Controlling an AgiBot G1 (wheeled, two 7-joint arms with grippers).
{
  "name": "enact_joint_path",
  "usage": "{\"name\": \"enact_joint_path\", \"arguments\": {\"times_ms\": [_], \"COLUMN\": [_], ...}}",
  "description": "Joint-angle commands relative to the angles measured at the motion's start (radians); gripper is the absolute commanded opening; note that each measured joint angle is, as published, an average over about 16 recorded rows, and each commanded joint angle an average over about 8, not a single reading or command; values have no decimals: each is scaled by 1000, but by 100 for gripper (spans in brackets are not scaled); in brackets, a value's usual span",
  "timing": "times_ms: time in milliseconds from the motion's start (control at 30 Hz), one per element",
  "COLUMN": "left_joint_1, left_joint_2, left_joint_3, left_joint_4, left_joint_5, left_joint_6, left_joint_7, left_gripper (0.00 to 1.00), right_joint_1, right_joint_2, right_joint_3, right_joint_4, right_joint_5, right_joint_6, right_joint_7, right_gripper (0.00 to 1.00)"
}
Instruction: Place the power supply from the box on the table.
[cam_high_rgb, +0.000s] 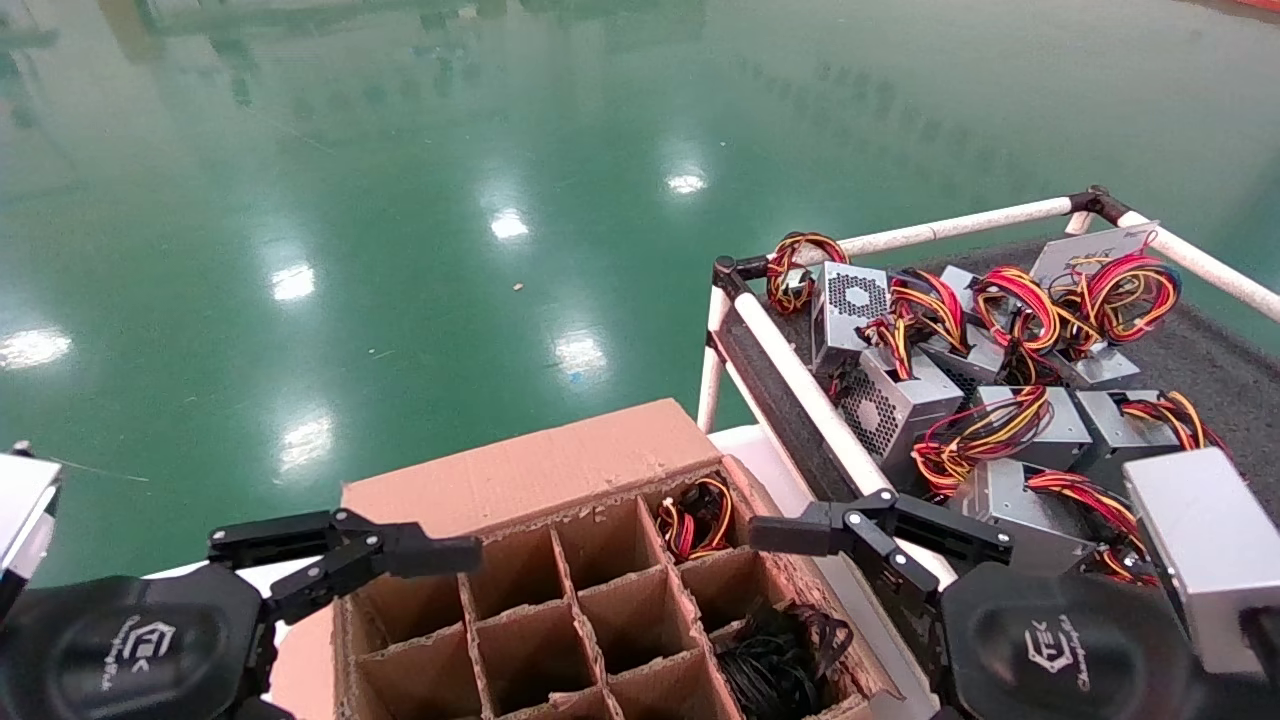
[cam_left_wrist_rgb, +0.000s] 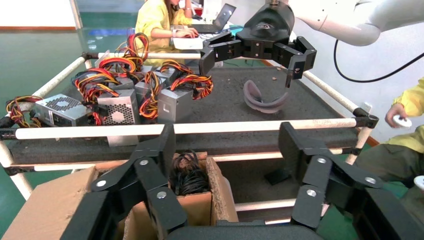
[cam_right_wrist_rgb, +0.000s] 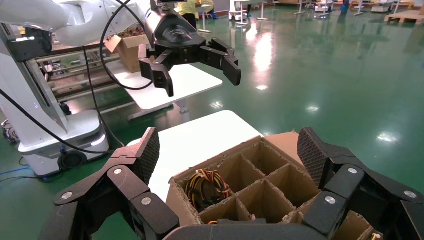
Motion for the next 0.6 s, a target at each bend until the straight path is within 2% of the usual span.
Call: {"name": "enact_joint_path", "arguments": {"times_ms": [33,600], "left_joint_1": [0,0], "left_joint_2": [0,0], "left_joint_3": [0,0], "left_joint_4": [0,0], "left_joint_5": [0,0], "left_joint_6": [0,0], "left_joint_7": [0,0], "left_gripper": [0,0], "right_joint_1": [0,0], "right_joint_2": [0,0], "right_joint_3": [0,0], "right_joint_4": [0,0], "right_joint_5": [0,0], "right_joint_6": [0,0], "right_joint_7": [0,0], "right_gripper": [100,100]}}
